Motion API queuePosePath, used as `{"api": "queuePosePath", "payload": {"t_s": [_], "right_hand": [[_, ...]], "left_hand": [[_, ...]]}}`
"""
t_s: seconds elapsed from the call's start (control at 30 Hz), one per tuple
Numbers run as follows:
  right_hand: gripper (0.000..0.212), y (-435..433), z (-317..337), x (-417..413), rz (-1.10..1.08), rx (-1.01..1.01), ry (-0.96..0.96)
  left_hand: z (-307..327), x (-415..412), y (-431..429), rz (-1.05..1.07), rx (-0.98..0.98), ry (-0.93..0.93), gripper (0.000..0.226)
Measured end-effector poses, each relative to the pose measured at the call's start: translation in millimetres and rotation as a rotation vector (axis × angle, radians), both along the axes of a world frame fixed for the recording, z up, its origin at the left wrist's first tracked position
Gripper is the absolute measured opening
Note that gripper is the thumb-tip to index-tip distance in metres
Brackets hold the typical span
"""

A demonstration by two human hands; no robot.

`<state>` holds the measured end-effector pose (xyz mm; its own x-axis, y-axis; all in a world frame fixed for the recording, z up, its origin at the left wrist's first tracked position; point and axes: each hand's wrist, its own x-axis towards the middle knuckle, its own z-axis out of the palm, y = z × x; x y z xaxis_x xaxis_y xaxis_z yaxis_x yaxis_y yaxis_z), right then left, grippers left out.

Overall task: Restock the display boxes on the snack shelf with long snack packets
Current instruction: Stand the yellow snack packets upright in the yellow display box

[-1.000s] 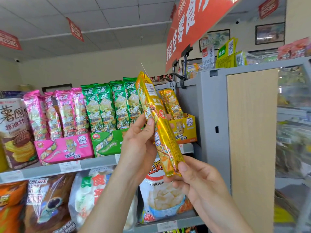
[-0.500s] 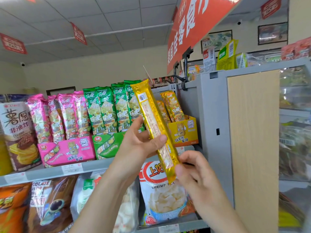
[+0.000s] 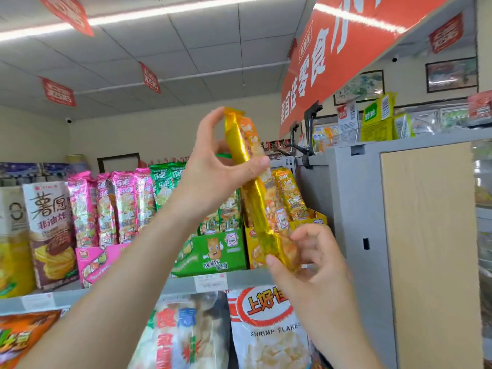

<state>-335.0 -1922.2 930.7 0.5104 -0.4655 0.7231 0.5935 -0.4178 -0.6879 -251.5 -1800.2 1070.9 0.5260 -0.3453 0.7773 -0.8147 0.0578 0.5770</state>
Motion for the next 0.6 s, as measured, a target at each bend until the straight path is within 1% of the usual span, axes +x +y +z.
{"api": "queuePosePath", "payload": {"t_s": [0.07, 0.1, 0.17, 0.2, 0.3, 0.37, 0.47, 0.53, 0.6], "right_hand": [[0.043, 1, 15, 10, -0.196, -0.17, -0.038], [0.045, 0, 22, 16, -0.265, -0.234, -0.067], [0.051, -3, 37, 31, -0.351, -0.323, -0.096], [0.052, -5, 43, 39, -0.375, -0.354, -0.09], [0.054, -11, 59, 63, -0.382, -0.39, -0.02], [0.056, -16, 66, 77, -0.365, -0.399, 0.038], [0.06, -21, 72, 90, -0.361, -0.414, 0.134], [0.065, -22, 73, 96, -0.358, -0.429, 0.201], [0.07, -23, 73, 99, -0.346, -0.465, 0.267]], "left_hand": [[23, 4, -3, 0.035, 0.04, -0.089, 0.087], [34, 6, -5, 0.056, 0.053, -0.125, 0.081], [57, 11, -6, 0.12, 0.087, -0.207, 0.065], [67, 14, -6, 0.155, 0.115, -0.254, 0.061], [89, 22, -9, 0.253, 0.212, -0.392, 0.065], [97, 28, -12, 0.367, 0.292, -0.497, 0.069], [101, 40, -20, 0.54, 0.433, -0.649, 0.07], [101, 48, -25, 0.596, 0.519, -0.698, 0.073], [99, 56, -29, 0.652, 0.615, -0.713, 0.081]]}}
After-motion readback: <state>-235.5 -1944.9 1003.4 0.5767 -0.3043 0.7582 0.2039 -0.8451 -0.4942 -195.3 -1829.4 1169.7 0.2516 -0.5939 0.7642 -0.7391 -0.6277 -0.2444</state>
